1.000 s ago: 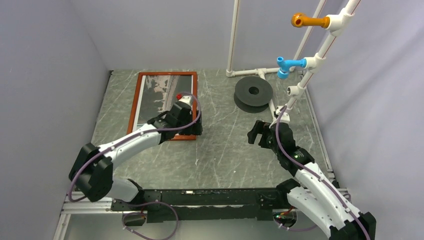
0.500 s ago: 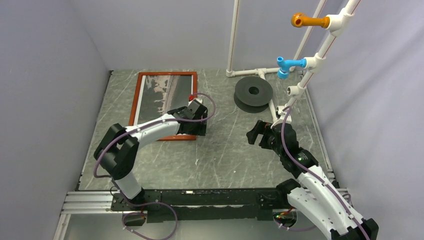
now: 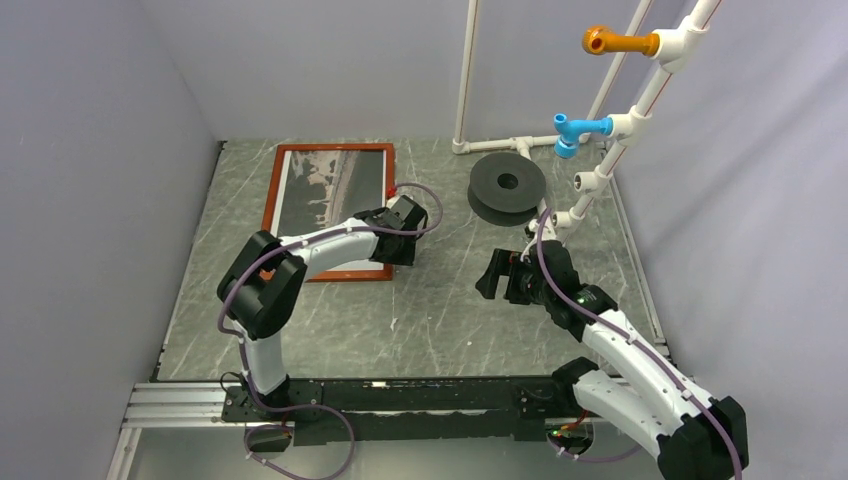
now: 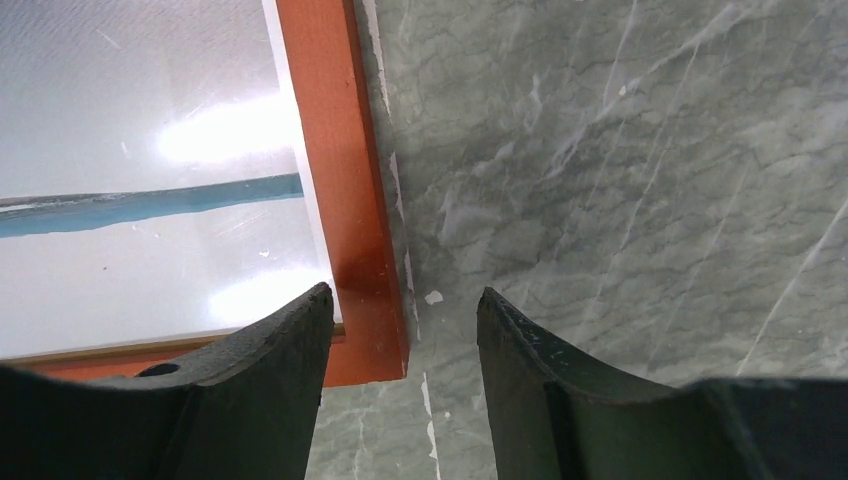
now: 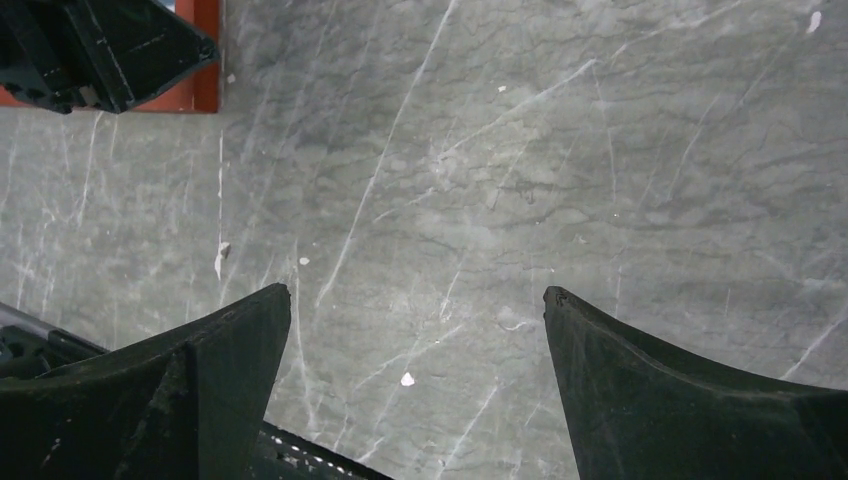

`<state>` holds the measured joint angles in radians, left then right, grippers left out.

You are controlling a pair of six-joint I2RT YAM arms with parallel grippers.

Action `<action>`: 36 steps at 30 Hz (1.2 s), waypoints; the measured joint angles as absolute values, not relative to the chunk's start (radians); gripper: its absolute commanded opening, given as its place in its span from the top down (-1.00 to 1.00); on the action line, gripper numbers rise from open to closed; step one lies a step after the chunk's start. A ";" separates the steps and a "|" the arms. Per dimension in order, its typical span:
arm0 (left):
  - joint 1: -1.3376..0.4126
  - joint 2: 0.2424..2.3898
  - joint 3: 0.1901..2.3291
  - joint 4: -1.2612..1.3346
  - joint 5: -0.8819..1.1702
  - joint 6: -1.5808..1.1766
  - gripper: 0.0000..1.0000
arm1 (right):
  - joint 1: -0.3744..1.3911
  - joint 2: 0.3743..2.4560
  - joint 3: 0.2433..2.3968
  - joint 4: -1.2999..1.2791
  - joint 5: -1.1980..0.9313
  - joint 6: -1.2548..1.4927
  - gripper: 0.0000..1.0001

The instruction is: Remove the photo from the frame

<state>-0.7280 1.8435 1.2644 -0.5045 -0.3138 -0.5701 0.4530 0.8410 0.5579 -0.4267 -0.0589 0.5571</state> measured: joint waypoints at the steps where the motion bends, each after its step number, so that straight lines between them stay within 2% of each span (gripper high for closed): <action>1: -0.728 1.845 1.264 -0.504 -0.315 -0.570 -0.15 | 0.457 0.840 0.558 -0.426 -0.061 0.557 -0.93; 5: -0.728 1.846 1.263 -0.501 -0.331 -0.580 -0.18 | 0.472 0.836 0.558 -0.426 -0.062 0.553 -0.68; 10: -0.727 1.846 1.225 -0.484 -0.346 -0.596 -0.18 | 0.484 0.837 0.558 -0.424 -0.081 0.551 -0.67; 14: -0.720 1.851 1.219 -0.481 -0.345 -0.600 -0.07 | 0.497 0.844 0.558 -0.417 -0.083 0.552 -0.67; 17: -0.716 1.865 1.219 -0.478 -0.345 -0.607 0.20 | 0.511 0.851 0.558 -0.418 -0.081 0.552 -0.64; 22: -0.713 1.871 1.219 -0.476 -0.349 -0.621 0.97 | 0.529 0.852 0.558 -0.418 -0.064 0.552 -0.55; 30: -0.709 1.840 1.194 -0.469 -0.337 -0.640 1.00 | 0.541 0.852 0.558 -0.418 -0.053 0.558 -0.61; 36: -0.706 1.687 1.105 -0.483 -0.245 -0.623 1.00 | 0.542 0.888 0.547 -0.320 -0.134 0.624 -0.68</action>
